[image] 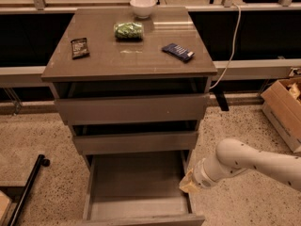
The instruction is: Close bottom drawer
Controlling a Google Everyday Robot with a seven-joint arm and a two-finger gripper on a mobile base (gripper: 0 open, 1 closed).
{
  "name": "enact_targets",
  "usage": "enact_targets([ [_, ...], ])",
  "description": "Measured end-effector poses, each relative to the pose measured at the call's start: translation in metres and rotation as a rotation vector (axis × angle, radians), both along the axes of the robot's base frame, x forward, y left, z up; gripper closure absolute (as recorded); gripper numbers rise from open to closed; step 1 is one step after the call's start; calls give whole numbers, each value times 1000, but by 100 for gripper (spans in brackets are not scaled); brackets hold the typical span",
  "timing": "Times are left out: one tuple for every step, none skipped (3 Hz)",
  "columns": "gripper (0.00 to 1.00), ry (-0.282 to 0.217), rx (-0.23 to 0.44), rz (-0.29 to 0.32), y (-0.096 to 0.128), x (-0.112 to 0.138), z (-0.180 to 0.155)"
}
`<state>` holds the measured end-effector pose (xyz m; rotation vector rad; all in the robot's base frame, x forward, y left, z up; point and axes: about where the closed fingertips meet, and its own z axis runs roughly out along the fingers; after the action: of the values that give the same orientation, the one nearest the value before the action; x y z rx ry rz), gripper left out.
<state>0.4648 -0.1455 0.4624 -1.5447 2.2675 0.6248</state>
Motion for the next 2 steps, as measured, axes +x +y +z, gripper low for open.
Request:
enact_targets([
  [100, 44, 21, -33, -7, -1, -32],
  [100, 46, 21, -31, -6, -1, -33],
])
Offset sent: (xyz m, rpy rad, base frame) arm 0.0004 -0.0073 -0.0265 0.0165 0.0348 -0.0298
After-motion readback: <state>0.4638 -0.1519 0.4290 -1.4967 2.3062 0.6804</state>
